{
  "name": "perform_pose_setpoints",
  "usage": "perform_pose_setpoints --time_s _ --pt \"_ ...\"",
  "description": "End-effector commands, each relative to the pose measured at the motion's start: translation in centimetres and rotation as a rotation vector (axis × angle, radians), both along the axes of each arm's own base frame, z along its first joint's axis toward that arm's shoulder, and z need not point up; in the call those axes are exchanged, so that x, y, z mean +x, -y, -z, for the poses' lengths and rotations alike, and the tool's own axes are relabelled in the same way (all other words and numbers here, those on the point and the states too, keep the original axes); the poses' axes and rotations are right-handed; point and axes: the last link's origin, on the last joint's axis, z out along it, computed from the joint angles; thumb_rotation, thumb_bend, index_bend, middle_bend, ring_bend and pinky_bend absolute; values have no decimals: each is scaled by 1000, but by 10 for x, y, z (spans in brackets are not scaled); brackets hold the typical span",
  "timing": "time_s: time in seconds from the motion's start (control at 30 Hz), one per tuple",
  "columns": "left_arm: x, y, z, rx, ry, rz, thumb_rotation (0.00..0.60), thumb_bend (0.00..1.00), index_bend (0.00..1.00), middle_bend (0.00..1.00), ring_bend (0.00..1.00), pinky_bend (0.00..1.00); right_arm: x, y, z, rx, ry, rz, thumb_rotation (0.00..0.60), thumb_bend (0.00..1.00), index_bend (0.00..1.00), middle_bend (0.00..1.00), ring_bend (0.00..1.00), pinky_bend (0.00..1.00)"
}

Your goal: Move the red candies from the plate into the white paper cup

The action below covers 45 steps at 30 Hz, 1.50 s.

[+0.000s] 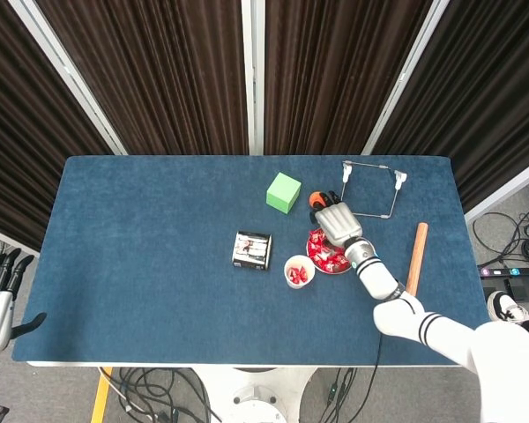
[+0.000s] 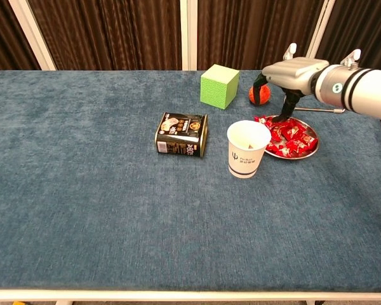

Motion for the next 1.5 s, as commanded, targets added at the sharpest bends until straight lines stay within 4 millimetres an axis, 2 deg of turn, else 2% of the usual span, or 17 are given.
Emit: perform_pose_setpoints --time_s 0.03,0.3,0.4,0.67,0.8,0.9,1.03,1.17,1.3,1.5 --pt "-1 1 0 -2 0 -3 600 0 162 136 83 90 2 0 8 11 -19 -4 600 191 389 185 0 26" --pt "-3 2 1 0 3 -8 600 0 162 136 83 90 0 1 20 14 -52 1 600 237 426 190 0 26" --pt "-4 2 1 0 4 -11 600 0 162 136 83 90 -1 1 23 13 -56 4 600 288 467 198 0 26" --pt "-6 4 1 3 6 -15 600 0 162 136 83 89 0 1 25 5 -48 -1 600 331 577 227 0 26" --pt "-6 4 0 7 5 -15 600 0 162 136 83 89 3 1 12 -17 -6 -13 600 334 592 232 0 26" --pt "-7 5 -1 9 4 -17 600 0 162 136 84 89 6 -2 -10 -46 40 -44 600 334 592 233 0 26" --pt "-5 3 0 8 4 -10 600 0 162 136 83 89 14 -17 -44 -68 134 -96 600 334 592 234 0 26" --pt "-2 1 0 5 0 4 600 0 162 136 83 90 24 -36 -66 -68 190 -154 600 334 594 236 0 24" --pt "-1 0 -1 8 -2 7 600 0 162 136 83 90 29 -53 -69 -15 217 -176 600 334 594 235 0 22" --pt "-1 2 0 7 -3 -1 600 0 162 136 84 89 34 -69 -48 75 203 -198 600 334 586 228 0 21"
